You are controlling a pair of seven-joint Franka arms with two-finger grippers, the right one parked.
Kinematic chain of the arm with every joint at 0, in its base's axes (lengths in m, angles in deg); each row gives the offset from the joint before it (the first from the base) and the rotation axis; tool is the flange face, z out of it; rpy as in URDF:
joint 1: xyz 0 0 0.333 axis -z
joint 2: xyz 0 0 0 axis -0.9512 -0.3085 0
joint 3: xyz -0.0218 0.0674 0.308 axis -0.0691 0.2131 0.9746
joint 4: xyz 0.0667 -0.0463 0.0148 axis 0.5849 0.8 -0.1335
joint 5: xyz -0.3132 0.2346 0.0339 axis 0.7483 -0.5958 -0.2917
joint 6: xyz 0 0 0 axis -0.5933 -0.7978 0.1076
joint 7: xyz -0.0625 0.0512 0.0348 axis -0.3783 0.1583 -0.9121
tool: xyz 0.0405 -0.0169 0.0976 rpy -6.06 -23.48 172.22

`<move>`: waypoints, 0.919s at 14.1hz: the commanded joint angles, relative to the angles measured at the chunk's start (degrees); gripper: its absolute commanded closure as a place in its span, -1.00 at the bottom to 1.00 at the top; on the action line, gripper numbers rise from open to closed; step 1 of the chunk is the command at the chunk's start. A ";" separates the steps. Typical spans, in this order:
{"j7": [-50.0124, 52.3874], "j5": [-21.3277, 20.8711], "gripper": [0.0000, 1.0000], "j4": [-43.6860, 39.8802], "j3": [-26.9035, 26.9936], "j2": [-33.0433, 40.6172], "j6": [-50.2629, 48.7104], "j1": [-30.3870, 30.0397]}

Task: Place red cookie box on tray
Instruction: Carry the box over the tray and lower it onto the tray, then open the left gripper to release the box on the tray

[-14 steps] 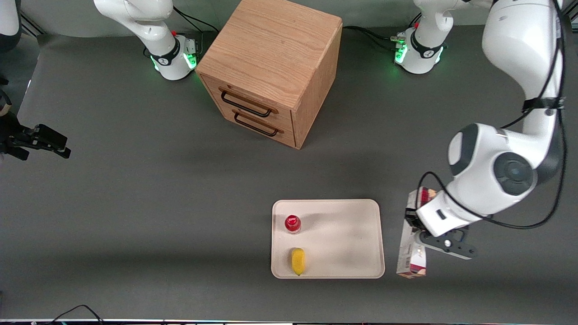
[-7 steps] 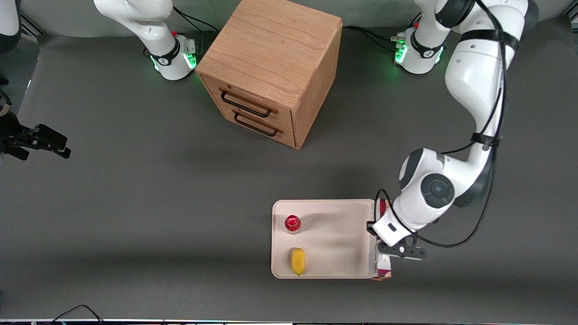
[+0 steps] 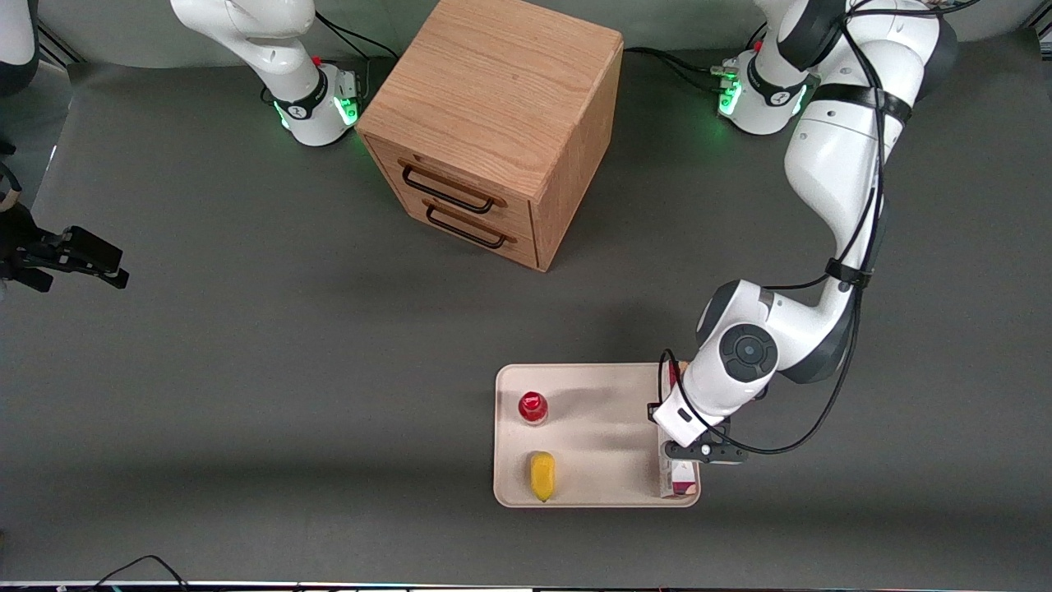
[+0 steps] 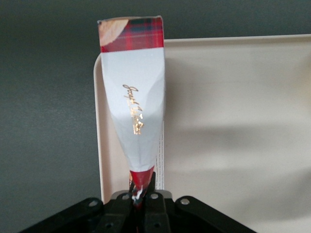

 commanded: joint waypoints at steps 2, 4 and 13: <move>1.45 -1.63 0.01 0.49 0.48 0.39 0.48 -0.08; 2.06 -1.64 -1.00 2.33 0.49 1.09 3.90 -0.60; -1.02 1.94 -1.00 9.00 -1.62 19.86 -7.85 -8.23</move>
